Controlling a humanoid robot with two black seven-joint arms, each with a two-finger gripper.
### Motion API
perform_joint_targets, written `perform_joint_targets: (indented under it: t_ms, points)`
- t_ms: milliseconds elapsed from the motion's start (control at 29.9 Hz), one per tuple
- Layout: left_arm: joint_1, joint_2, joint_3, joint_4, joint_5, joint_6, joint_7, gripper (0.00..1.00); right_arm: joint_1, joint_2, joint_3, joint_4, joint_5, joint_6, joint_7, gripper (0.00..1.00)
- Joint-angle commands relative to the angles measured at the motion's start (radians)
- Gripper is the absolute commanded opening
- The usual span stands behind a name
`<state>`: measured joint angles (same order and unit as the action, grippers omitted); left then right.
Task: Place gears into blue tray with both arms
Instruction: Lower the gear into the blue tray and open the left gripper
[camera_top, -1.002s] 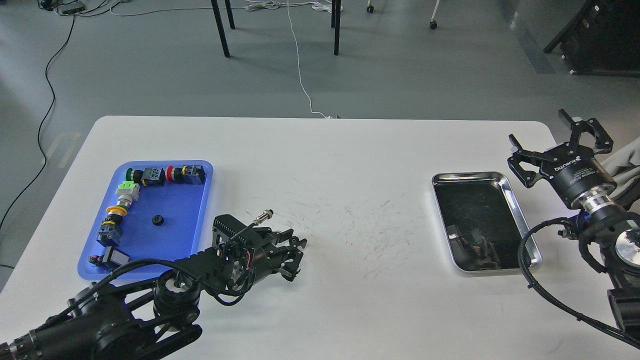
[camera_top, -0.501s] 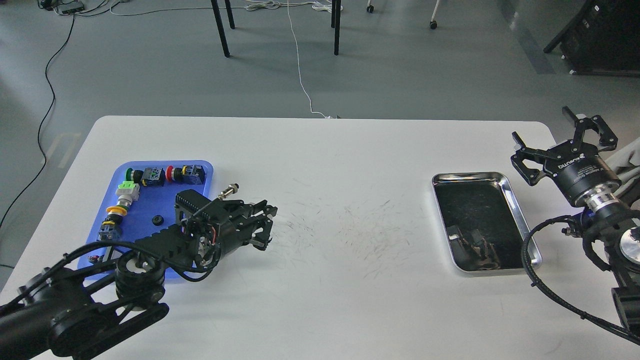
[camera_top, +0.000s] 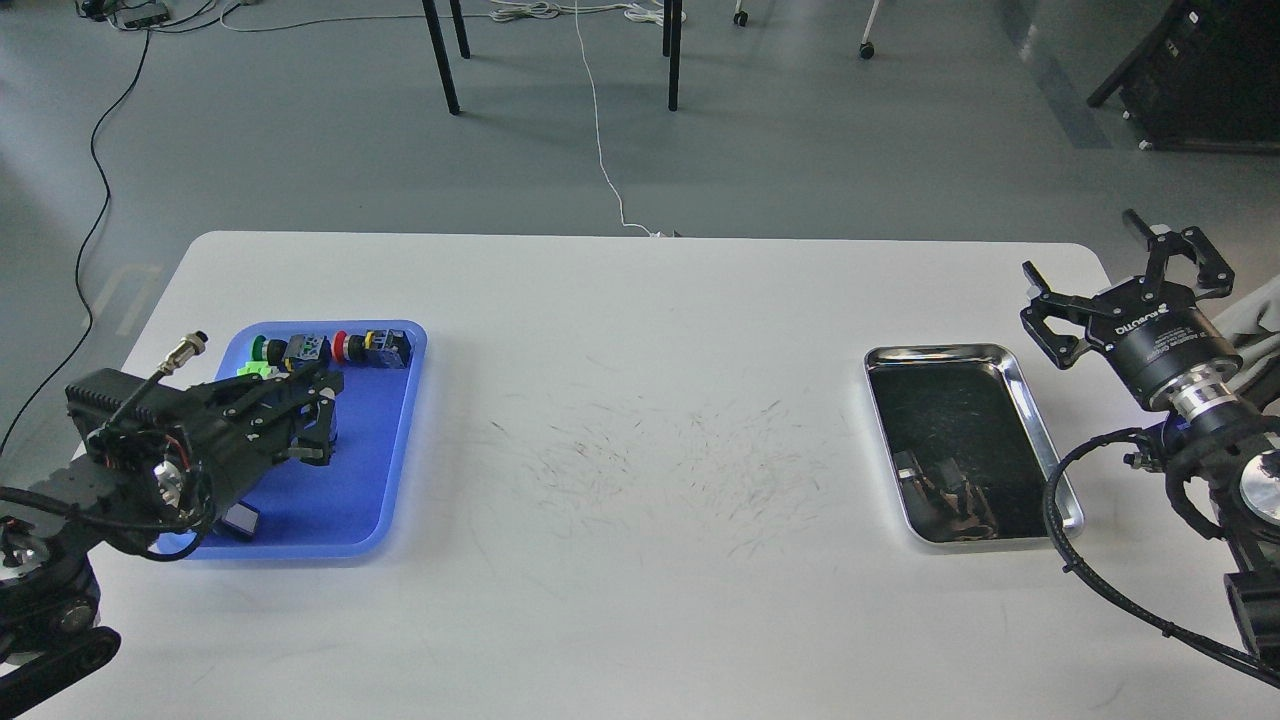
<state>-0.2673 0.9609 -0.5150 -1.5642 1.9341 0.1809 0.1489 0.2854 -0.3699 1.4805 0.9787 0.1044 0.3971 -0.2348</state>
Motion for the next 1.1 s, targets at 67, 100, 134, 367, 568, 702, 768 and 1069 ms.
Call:
perform_joint_targets:
  t_ms: [67, 100, 134, 367, 568, 702, 768, 1069]
  points:
    - [0.065, -0.034, -0.002, 0.035, -0.003, 0.008, 0.000, 0.02, 0.000, -0.003, 0.000, -0.002, 0.000, 0.000, 0.000, 0.96]
    - [0.071, -0.040, 0.000, 0.045, -0.004, 0.008, 0.000, 0.02, 0.000, -0.006, 0.000, -0.002, 0.000, 0.000, 0.000, 0.96]
    - [0.079, -0.044, 0.000, 0.059, -0.004, 0.008, 0.000, 0.02, 0.000, -0.009, 0.000, -0.002, 0.000, -0.001, 0.000, 0.96]
    - [0.131, -0.090, -0.002, 0.116, -0.004, 0.008, -0.002, 0.03, 0.000, -0.020, 0.001, -0.003, 0.000, 0.000, 0.000, 0.96]
    - [0.131, -0.109, -0.007, 0.147, -0.004, 0.008, -0.002, 0.07, -0.002, -0.026, 0.001, -0.002, 0.000, 0.000, 0.000, 0.96]
    - [0.131, -0.108, -0.007, 0.147, -0.004, 0.003, -0.002, 0.19, 0.000, -0.027, 0.001, -0.002, 0.000, 0.000, 0.000, 0.96]
    - [0.131, -0.108, -0.007, 0.147, -0.004, 0.002, -0.002, 0.32, 0.000, -0.026, 0.000, -0.002, 0.000, 0.000, 0.000, 0.96]
    - [0.126, -0.097, -0.040, 0.145, -0.006, 0.003, -0.003, 0.70, 0.000, -0.026, 0.000, -0.002, 0.000, 0.000, 0.000, 0.96]
